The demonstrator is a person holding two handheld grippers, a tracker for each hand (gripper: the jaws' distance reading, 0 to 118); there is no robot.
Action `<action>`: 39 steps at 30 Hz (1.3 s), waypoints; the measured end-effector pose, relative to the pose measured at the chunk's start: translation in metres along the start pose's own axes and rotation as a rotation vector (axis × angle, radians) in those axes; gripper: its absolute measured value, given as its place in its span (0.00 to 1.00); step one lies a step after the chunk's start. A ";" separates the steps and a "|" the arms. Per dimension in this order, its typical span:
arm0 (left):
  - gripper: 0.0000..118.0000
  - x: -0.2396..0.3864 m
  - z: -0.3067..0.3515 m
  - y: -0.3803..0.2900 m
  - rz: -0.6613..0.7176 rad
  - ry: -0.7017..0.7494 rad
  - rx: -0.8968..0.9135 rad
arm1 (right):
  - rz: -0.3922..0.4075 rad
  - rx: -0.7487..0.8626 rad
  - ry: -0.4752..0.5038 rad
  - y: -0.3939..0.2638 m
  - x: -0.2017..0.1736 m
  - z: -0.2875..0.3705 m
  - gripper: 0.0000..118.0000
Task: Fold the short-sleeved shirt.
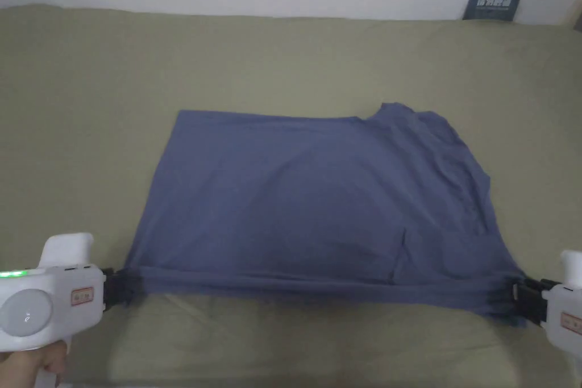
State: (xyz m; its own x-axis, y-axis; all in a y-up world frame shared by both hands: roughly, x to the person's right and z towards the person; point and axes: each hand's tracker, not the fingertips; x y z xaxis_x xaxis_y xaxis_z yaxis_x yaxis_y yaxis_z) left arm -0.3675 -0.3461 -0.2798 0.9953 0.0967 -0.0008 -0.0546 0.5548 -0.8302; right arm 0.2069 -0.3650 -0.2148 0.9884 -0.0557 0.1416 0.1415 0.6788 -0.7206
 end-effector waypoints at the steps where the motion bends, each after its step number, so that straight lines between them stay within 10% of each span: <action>1: 0.04 0.000 0.000 0.006 -0.006 0.001 0.014 | 0.000 0.011 0.006 0.007 0.000 0.001 0.10; 30: 0.04 0.032 -0.137 0.153 -0.034 0.047 -0.027 | 0.173 -0.074 -0.102 0.154 -0.032 -0.158 0.10; 31: 0.06 0.032 -0.136 0.151 -0.033 0.048 -0.024 | 0.169 -0.072 -0.099 0.153 -0.031 -0.158 0.18; 34: 0.95 0.028 -0.130 0.149 -0.027 0.028 -0.023 | 0.127 -0.093 -0.078 0.149 -0.026 -0.150 1.00; 39: 0.87 0.015 -0.090 0.134 0.004 0.053 0.078 | 0.028 -0.009 -0.043 0.133 -0.010 -0.100 0.91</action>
State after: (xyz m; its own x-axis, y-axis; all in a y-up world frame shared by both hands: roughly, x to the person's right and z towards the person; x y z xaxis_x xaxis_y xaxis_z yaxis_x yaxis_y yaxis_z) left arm -0.3526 -0.3447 -0.4411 0.9978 0.0563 -0.0350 -0.0624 0.6172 -0.7843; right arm 0.2219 -0.3470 -0.3797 0.9886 -0.0052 0.1502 0.1145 0.6732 -0.7305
